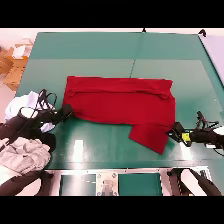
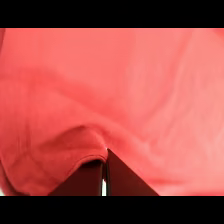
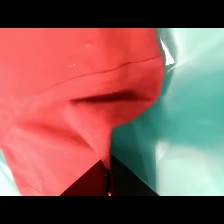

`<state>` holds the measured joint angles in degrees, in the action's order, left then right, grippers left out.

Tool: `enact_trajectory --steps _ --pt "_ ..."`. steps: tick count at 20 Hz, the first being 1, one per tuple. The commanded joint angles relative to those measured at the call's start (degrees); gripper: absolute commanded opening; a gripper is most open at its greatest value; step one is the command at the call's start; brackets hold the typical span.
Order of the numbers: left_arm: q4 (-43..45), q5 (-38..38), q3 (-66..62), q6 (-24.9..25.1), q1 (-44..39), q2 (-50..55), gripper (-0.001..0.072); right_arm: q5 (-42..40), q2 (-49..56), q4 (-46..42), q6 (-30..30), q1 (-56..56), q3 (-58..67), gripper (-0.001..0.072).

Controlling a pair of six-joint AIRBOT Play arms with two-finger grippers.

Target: Fold the shirts.

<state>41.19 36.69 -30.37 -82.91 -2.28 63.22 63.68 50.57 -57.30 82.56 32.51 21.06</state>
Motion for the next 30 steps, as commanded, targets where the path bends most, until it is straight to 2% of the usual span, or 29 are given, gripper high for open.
enact_trajectory --steps 1,3,6,9,13,20,24,25,26,27,29,30 --pt "7.7 10.7 -0.6 -3.2 1.2 0.0 0.0021 7.8 -1.4 -13.5 8.7 -0.1 5.6 0.0015" --pt "8.2 13.3 -0.7 -3.3 1.2 -0.1 0.002 9.8 -1.6 -17.1 11.8 -0.1 7.4 0.0015" --pt "8.2 15.5 -1.6 -3.9 1.2 0.0 0.002 11.7 -1.6 -15.3 11.7 -0.1 10.6 0.0015" --pt "8.2 16.4 -6.6 -4.3 1.2 0.0 0.002 12.4 -1.6 -9.5 11.3 -0.1 16.9 0.0015" --pt "8.4 15.9 -16.5 -5.3 1.2 2.8 0.002 7.3 1.7 -1.9 11.3 -2.4 25.2 0.0015" --pt "8.0 16.2 -38.7 -5.3 1.2 23.3 0.0021 -5.2 24.0 2.3 11.3 -10.3 40.8 0.0015" --pt "6.2 10.8 -46.2 -3.8 -0.2 33.9 0.0022 -9.1 38.1 3.7 11.3 -12.5 49.5 0.0015" --pt "6.2 8.5 -47.2 -3.6 -1.0 35.3 0.0057 -9.9 40.9 3.9 11.3 -13.1 51.3 0.0016" --pt "6.1 5.6 -47.6 -3.6 -1.7 36.2 0.0331 -10.6 42.9 4.0 11.3 -13.6 52.8 0.0016" --pt "4.9 2.4 -47.5 -3.7 -2.3 36.5 0.0554 -11.3 44.5 4.0 10.6 -13.9 54.2 0.0017" --pt "2.4 -1.4 -47.6 -3.7 -2.1 36.2 0.0572 -11.4 45.7 3.9 7.5 -13.4 57.7 0.0036" --pt "0.3 -0.7 -48.2 -3.7 -1.3 36.3 0.0573 -10.3 45.6 3.9 5.0 -12.5 59.7 0.0162"
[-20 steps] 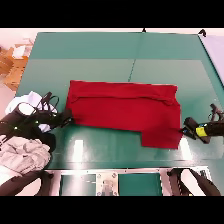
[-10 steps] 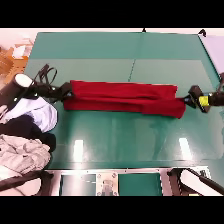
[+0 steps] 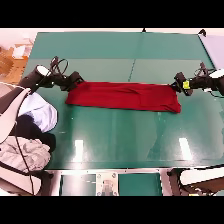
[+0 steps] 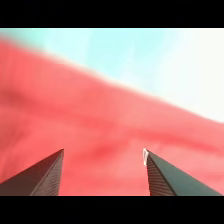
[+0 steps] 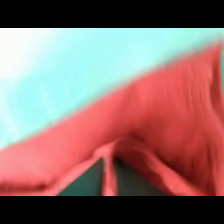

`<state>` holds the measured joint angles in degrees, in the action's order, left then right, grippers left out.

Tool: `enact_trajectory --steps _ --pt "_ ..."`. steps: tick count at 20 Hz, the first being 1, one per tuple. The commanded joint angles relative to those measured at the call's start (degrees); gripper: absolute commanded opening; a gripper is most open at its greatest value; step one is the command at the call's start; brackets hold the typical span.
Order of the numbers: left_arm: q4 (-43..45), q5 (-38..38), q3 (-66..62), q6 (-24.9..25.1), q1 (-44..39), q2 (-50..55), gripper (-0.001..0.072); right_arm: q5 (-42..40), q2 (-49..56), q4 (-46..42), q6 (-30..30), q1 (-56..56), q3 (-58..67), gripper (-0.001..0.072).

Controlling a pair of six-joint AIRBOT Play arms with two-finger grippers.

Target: Fold the shirts.

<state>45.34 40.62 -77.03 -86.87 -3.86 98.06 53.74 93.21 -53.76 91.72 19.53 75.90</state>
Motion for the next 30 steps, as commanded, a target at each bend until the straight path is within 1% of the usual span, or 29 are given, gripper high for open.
enact_trajectory --steps 1,2,3,4,5,8,9,10,12,14,18,19,20,21,22,23,24,25,26,27,30 --pt "-4.7 -2.7 -2.3 0.3 0.9 1.4 0.0573 2.5 3.0 -0.2 -6.9 2.0 7.3 0.0372" --pt "-4.6 -0.4 -3.5 0.3 1.6 1.4 0.0573 5.6 3.0 -1.4 -7.9 3.8 9.2 0.0506" --pt "-4.6 1.8 -4.8 0.3 2.3 1.4 0.0573 8.7 3.0 -2.8 -8.9 5.9 10.5 0.052" --pt "-4.6 3.6 -5.9 0.4 2.8 1.4 0.0572 11.2 3.0 -3.5 -10.5 7.8 10.7 0.0574" --pt "-4.6 4.9 -7.2 0.4 3.1 1.4 0.0572 14.2 3.4 -3.5 -12.9 9.8 10.7 0.0602" --pt "-4.7 6.9 -9.8 1.1 3.0 1.4 0.0572 21.4 6.3 -3.2 -19.1 13.6 10.6 0.0616" --pt "-5.4 7.4 -10.0 1.8 2.8 1.4 0.0572 23.0 7.8 -3.2 -20.9 14.2 10.6 0.0661" --pt "-5.6 8.0 -10.0 1.9 2.6 1.4 0.0572 24.1 9.5 -2.8 -22.5 14.3 10.6 0.0662" --pt "-5.5 9.3 -10.0 1.9 2.6 1.5 0.0572 26.2 13.2 1.8 -26.7 13.9 10.6 0.0662" --pt "-5.6 10.4 -10.0 1.9 2.6 1.5 0.0572 26.9 16.1 5.8 -29.8 13.0 10.7 0.0701" --pt "-5.5 13.0 -10.0 2.1 2.1 1.5 0.0572 26.6 19.8 5.8 -29.8 10.1 13.3 0.0701" --pt "-5.7 13.2 -10.0 4.0 1.6 1.5 0.057 26.1 20.2 5.8 -29.8 9.1 14.5 0.0699" --pt "-6.0 13.1 -10.0 5.5 0.8 1.5 0.0521 25.6 20.3 5.8 -29.8 8.3 15.5 0.0695" --pt "-6.0 12.9 -10.0 6.8 -0.3 1.5 0.0359 25.4 20.3 5.7 -29.8 7.7 16.4 0.0667" --pt "-6.0 12.7 -10.0 8.3 -1.4 1.5 0.0206 25.8 20.3 5.7 -29.8 7.0 17.3 0.0387" --pt "-6.0 12.3 -10.0 9.8 -2.6 1.5 0.0066 26.6 20.3 5.7 -29.8 6.7 18.1 0.0193" --pt "-5.9 11.5 -10.0 11.0 -4.0 1.5 0.0021 27.8 20.3 5.7 -29.8 6.4 18.9 0.0105" --pt "-5.9 10.0 -10.0 11.0 -5.7 1.8 0.0021 28.9 20.3 5.6 -29.4 6.1 20.0 0.0031" --pt "-5.9 8.7 -10.0 11.2 -7.6 2.2 0.0021 29.8 20.3 5.0 -28.3 5.9 21.2 0.0017" --pt "-5.9 7.2 -10.0 12.5 -10.1 3.0 0.0021 31.1 20.1 4.2 -27.2 5.6 22.8 0.0016" --pt "-5.9 1.7 -10.7 13.9 -18.3 7.6 0.0021 35.9 17.5 2.9 -24.3 4.9 27.6 0.0016"
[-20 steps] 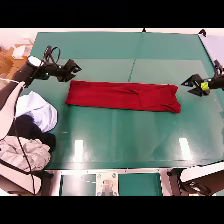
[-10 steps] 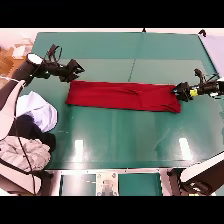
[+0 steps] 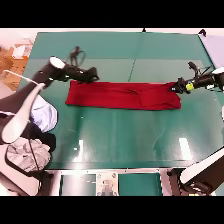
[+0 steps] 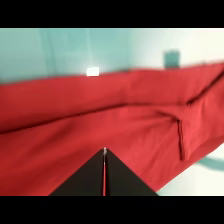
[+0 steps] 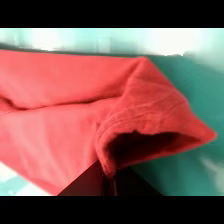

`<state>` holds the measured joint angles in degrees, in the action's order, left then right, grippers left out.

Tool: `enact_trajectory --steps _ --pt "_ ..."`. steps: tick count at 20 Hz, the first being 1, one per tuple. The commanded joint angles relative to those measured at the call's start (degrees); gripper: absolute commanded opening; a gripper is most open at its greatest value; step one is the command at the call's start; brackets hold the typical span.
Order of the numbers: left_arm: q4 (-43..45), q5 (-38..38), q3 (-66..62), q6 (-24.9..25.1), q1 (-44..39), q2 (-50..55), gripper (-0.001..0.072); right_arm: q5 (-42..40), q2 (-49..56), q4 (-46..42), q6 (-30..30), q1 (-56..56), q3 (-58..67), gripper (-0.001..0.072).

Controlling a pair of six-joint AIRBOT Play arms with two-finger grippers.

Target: Fold the shirts.

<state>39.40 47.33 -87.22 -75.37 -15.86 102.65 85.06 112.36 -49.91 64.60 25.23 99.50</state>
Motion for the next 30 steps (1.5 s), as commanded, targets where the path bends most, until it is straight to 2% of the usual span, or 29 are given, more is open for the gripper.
enact_trajectory --steps 1,7,12,19,22,24,26,28,30 --pt "0.0 -6.6 -1.8 2.4 -9.0 5.4 0.0021 6.2 -3.0 -0.9 3.8 -1.2 5.8 0.0016" --pt "0.1 -7.8 -18.6 -3.0 -17.6 19.8 0.0021 16.0 -12.6 1.5 10.0 -5.2 16.1 0.0016" --pt "-0.2 -6.1 -30.4 -8.7 -20.1 28.5 0.0021 15.9 -19.4 1.6 12.5 -10.4 16.4 0.0016" --pt "-0.9 -3.9 -30.4 -8.5 -20.7 28.4 0.0022 12.9 -20.3 2.8 14.5 -13.7 16.6 0.0016" --pt "-0.7 5.5 -30.4 -4.9 -16.5 24.7 0.0022 12.9 -20.3 2.9 16.4 -13.8 16.6 0.0016" --pt "0.0 15.8 -30.4 -1.6 -11.4 20.7 0.0022 12.1 -20.2 3.0 18.0 -15.2 16.5 0.0016" --pt "2.8 25.3 -30.4 -0.7 -5.1 16.1 0.0022 11.3 -20.2 3.0 19.5 -18.2 16.5 0.0016" --pt "4.6 32.1 -30.4 -0.7 1.8 11.4 0.0021 8.1 -20.2 3.0 21.5 -23.4 15.5 0.0016" --pt "4.6 36.2 -30.4 -0.8 8.5 7.3 0.0022 1.3 -20.2 2.9 23.9 -30.1 12.7 0.0016"
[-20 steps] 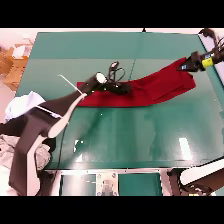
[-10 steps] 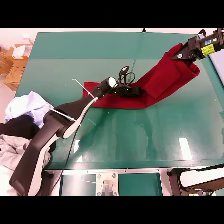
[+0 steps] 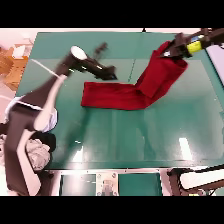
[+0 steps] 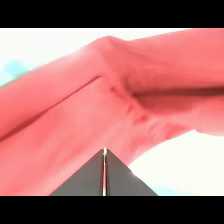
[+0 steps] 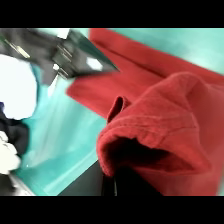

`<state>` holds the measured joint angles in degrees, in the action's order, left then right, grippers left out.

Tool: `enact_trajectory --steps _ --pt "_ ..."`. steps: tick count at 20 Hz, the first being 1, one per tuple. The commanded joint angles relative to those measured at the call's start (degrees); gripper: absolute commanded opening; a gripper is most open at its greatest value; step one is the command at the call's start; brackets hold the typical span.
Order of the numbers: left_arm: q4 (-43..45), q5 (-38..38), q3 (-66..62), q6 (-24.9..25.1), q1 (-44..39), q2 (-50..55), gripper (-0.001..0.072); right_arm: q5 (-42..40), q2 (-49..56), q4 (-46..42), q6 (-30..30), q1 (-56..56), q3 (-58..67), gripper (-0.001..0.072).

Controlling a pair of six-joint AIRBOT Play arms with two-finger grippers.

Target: Fold the shirts.

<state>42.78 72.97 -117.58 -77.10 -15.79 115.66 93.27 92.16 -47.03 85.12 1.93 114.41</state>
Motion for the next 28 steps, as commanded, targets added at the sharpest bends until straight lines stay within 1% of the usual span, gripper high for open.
enact_trajectory --steps 1,3,5,7,8,9,10,11,13,18,20,21,22,23,24,26,28 --pt "1.2 11.7 0.0 0.9 11.2 -7.4 0.0022 -11.6 0.1 -0.1 4.1 -10.3 -4.2 0.0016" --pt "1.0 12.6 0.0 0.9 16.3 -9.8 0.0022 -22.8 1.6 -0.1 4.5 -17.9 -8.6 0.0017" --pt "0.9 14.1 0.0 0.9 19.4 -10.8 0.0022 -36.1 5.2 0.0 4.5 -26.0 -12.9 0.0018" --pt "1.0 15.6 0.3 1.0 21.2 -10.8 0.0022 -54.2 11.3 0.2 4.5 -34.2 -15.3 0.0045" --pt "1.0 16.0 0.8 1.0 21.5 -10.8 0.0022 -62.9 15.0 0.2 4.5 -38.0 -15.2 0.0292" --pt "1.1 16.7 1.3 1.0 21.5 -10.8 0.0022 -66.8 17.7 0.1 4.4 -40.4 -14.7 0.053" --pt "1.2 17.9 1.4 1.2 21.5 -10.7 0.0022 -66.6 19.1 0.0 4.4 -41.0 -14.4 0.0545" --pt "1.2 18.3 1.4 1.2 21.5 -10.7 0.0022 -64.2 19.0 -1.5 4.4 -40.2 -14.4 0.0545" --pt "1.2 18.3 1.4 2.3 21.5 -10.7 0.0022 -54.6 16.3 -5.3 4.4 -34.8 -14.4 0.0544" --pt "1.2 19.0 1.4 2.6 21.5 -10.7 0.0022 -27.2 7.5 -12.5 4.5 -12.7 -15.4 0.0544" --pt "1.2 19.1 1.4 2.6 21.5 -10.7 0.0022 -21.5 5.8 -13.0 4.4 -4.4 -20.0 0.0545" --pt "1.2 19.1 1.4 2.6 21.5 -10.7 0.0022 -20.7 5.8 -12.2 4.5 -1.0 -23.4 0.0545" --pt "1.2 19.1 1.4 2.6 21.5 -10.7 0.0022 -20.9 6.0 -9.7 4.4 1.4 -27.3 0.0545" --pt "1.2 19.1 1.4 2.6 21.5 -10.7 0.0022 -21.5 6.5 -5.5 3.6 3.1 -30.9 0.0545" --pt "1.2 19.1 1.4 2.6 21.5 -10.7 0.0022 -22.6 7.6 -0.2 0.8 3.8 -34.0 0.0545" --pt "1.2 19.0 1.4 2.6 21.5 -10.7 0.0022 -24.4 10.8 7.3 -3.5 2.7 -37.0 0.0545" --pt "1.2 19.0 1.4 2.5 21.5 -10.7 0.0022 -25.8 14.3 12.2 -5.6 -0.3 -36.9 0.0545"
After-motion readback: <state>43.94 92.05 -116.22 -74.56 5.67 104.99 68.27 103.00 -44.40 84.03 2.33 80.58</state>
